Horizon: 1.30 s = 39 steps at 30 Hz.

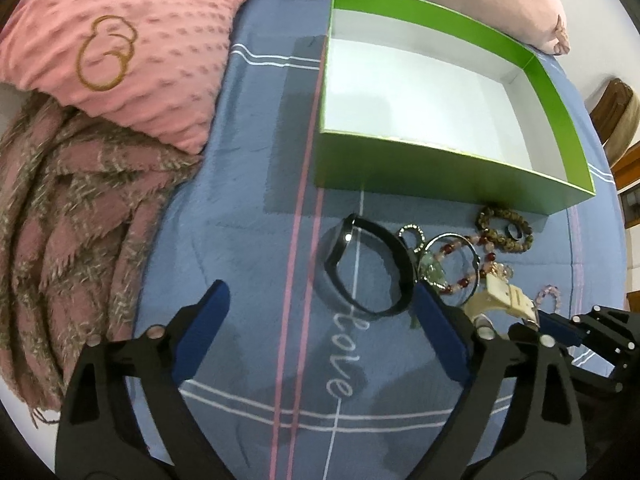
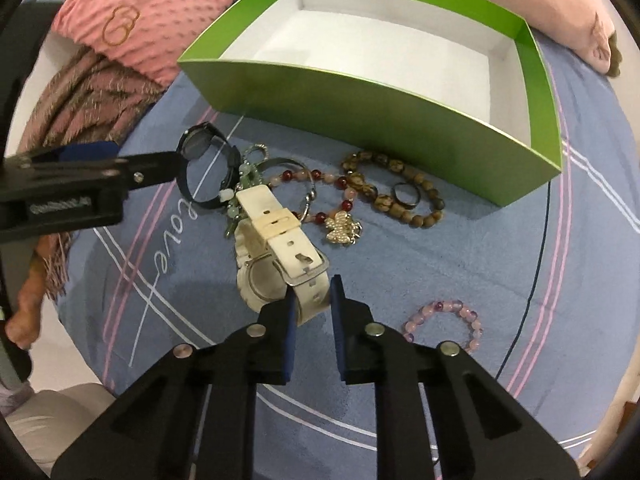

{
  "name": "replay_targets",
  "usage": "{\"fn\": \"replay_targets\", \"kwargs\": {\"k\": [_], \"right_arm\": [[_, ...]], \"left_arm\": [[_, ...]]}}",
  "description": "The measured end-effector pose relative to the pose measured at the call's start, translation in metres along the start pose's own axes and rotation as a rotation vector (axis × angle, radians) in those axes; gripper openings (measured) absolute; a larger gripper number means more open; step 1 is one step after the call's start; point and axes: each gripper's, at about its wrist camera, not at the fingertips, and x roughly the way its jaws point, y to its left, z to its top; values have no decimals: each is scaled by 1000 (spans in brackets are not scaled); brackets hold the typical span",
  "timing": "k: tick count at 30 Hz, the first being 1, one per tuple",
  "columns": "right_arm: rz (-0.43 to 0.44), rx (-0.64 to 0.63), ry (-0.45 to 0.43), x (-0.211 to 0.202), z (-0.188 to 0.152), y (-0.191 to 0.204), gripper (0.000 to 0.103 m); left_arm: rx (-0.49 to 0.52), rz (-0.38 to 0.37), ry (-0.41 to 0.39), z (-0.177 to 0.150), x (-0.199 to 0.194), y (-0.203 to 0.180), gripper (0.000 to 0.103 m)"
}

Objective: Organize jewelry
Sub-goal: 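Grasp the black watch with the left gripper while the right gripper grasps the white watch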

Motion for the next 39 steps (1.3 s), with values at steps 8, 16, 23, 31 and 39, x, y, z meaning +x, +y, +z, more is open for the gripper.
{"fn": "replay_targets", "kwargs": {"k": [8,16,23,31,39], "right_arm": [[21,21,7,8,1,-2,16],[36,41,15,11,-2,-8,16],[31,46,20,13,-4,-11,16],[40,56,16,13,-2,-10,16],[97,74,-23,0,1,-13,3]], "left_arm": [[-1,-5,48,12,28,-3,73],[3,-10,72,21,49,-5,44],[16,-25,58,30,54,-17,11],[14,-51,38,22,42,-26,10],[-10,-65,-1,17,16,-20,10]]}}
